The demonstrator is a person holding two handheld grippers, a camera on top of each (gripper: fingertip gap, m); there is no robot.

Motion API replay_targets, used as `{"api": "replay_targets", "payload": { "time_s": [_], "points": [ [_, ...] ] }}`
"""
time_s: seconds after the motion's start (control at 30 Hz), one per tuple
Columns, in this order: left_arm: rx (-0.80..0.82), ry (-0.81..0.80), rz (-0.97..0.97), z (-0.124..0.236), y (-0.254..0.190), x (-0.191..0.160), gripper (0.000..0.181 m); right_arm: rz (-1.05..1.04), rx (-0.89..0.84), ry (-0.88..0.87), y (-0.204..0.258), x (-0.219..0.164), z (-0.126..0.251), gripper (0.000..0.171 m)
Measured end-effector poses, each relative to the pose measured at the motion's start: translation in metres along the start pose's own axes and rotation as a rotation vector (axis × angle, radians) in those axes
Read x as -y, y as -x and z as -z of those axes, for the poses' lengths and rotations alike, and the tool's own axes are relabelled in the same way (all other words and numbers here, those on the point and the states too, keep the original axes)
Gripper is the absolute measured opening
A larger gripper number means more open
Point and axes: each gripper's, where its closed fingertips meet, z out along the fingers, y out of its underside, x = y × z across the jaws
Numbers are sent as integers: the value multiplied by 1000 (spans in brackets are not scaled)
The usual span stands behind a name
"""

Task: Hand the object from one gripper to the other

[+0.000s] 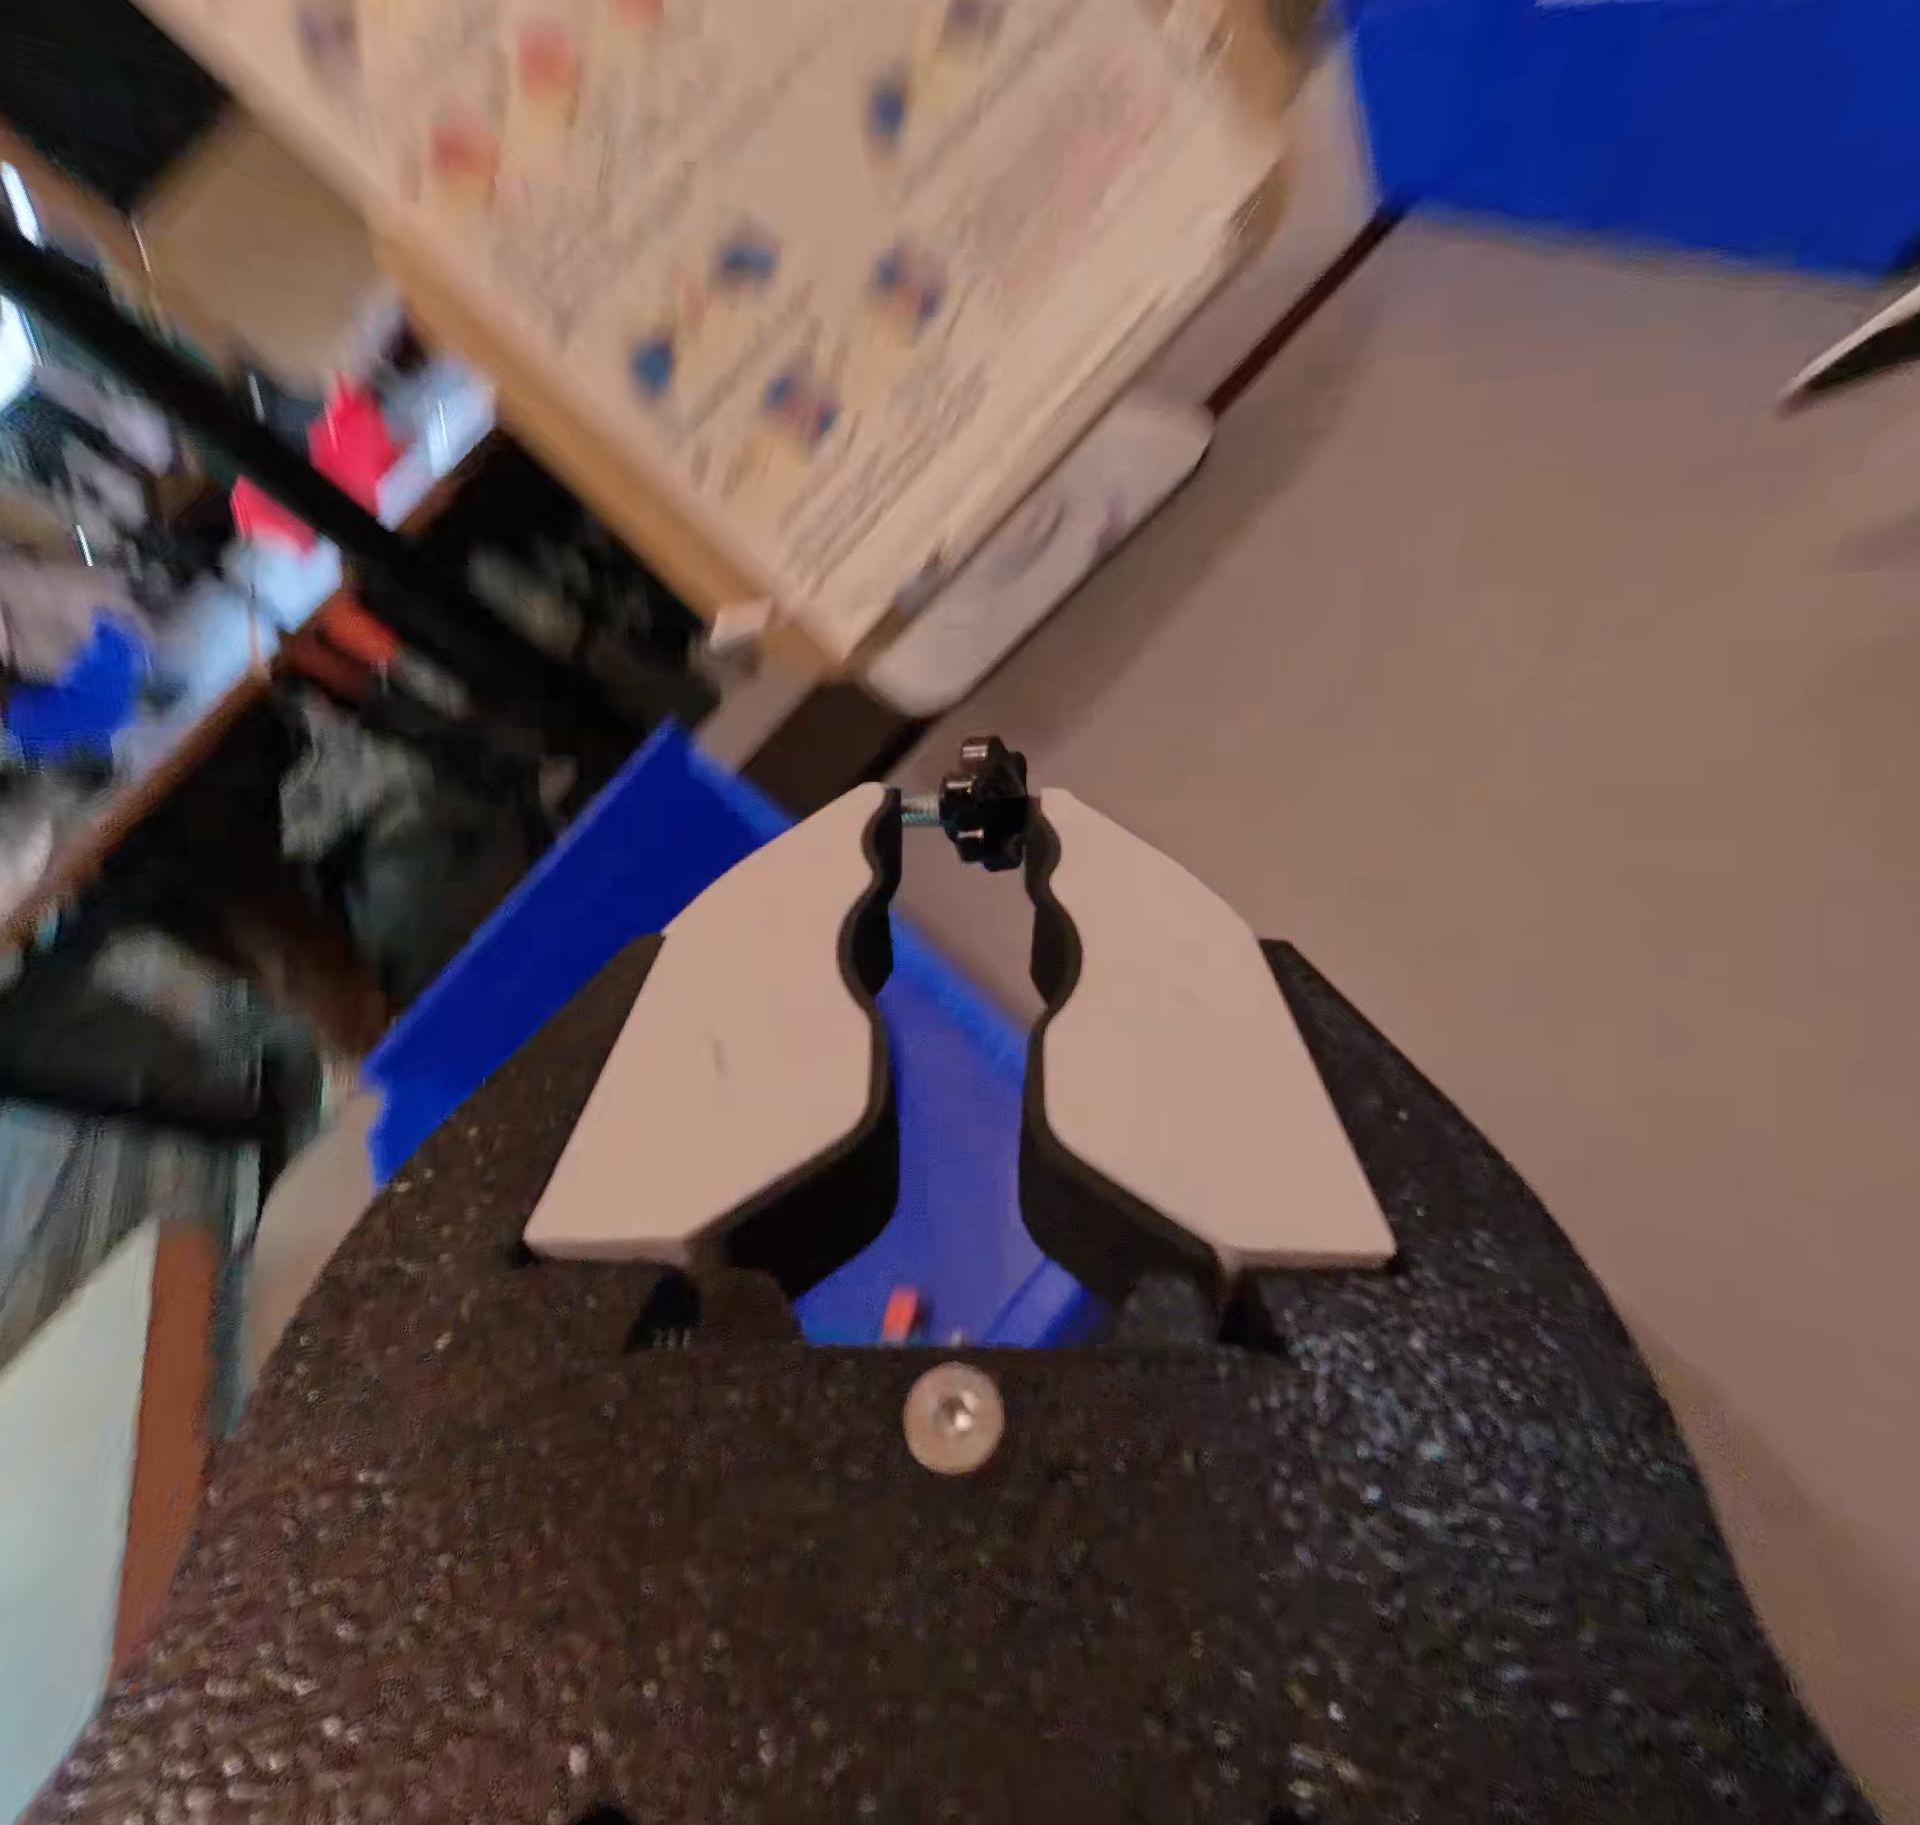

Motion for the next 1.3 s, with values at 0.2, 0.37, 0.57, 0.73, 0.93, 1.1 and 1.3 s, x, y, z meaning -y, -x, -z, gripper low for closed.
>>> {"api": "replay_targets", "payload": {
  "time_s": [0.2, 0.37, 0.57, 0.73, 0.93, 1.1, 1.3],
  "points": [
    [17, -437, -293, -24, -117, 57, 21, -403, 426, -221, 41, 37, 14, 71],
    [173, -504, -421, -43, -160, 71, 21, -436, 412, -297, 32, 47, 21, 61],
    [264, -507, -643, -46, -187, 69, 21, -238, 276, -313, 28, 48, 19, 60],
    [322, -509, -769, -43, -195, 73, 21, -41, 221, -314, 39, 49, 19, 57],
    [356, -498, -864, -43, -201, 74, 22, 122, 152, -283, 41, 43, 16, 50],
    [386, -498, -952, -42, -208, 76, 22, 87, 240, -280, 55, 41, 15, 37],
    [409, -487, -954, -42, -204, 76, 22, 70, 253, -292, 54, 43, 17, 31]
  ]
}}
